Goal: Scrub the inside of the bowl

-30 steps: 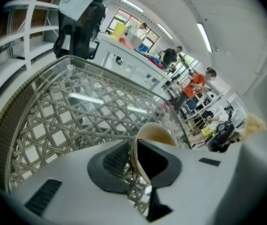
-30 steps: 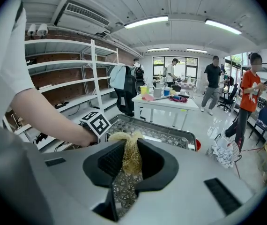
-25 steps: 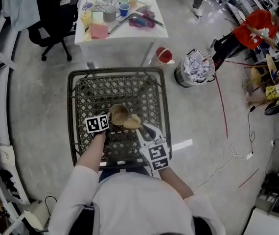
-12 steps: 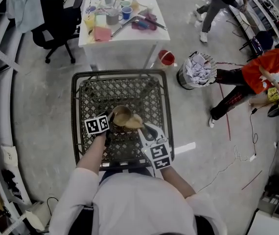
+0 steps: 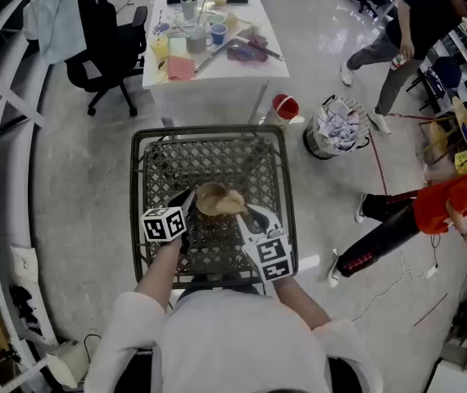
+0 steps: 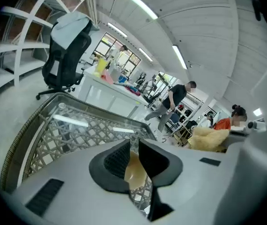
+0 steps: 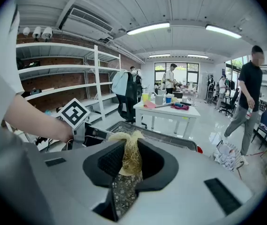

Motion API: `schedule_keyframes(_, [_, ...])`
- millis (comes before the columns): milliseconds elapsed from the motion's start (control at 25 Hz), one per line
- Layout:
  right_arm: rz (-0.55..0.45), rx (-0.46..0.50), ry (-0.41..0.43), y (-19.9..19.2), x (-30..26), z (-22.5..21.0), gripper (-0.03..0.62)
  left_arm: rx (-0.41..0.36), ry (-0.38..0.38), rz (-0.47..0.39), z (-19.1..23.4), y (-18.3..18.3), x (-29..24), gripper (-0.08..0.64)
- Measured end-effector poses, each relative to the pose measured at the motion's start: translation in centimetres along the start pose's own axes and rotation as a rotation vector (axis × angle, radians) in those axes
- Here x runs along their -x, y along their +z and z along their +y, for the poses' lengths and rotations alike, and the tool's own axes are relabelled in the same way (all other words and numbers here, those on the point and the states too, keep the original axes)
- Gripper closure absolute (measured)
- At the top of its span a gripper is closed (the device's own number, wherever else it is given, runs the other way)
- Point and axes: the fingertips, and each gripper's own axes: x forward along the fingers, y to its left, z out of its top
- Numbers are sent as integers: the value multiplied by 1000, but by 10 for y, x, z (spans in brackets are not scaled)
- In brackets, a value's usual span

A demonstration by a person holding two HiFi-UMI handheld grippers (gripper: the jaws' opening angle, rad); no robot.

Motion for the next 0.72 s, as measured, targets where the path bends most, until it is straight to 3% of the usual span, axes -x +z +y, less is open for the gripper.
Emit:
schedule_keyframes(360, [-62, 12, -8, 21, 6, 0, 503, -159, -32, -108, -43, 36, 41, 503])
schedule_keyframes(720, [-127, 23, -11, 38, 20, 5, 503, -240, -61, -199, -80, 59, 76, 514])
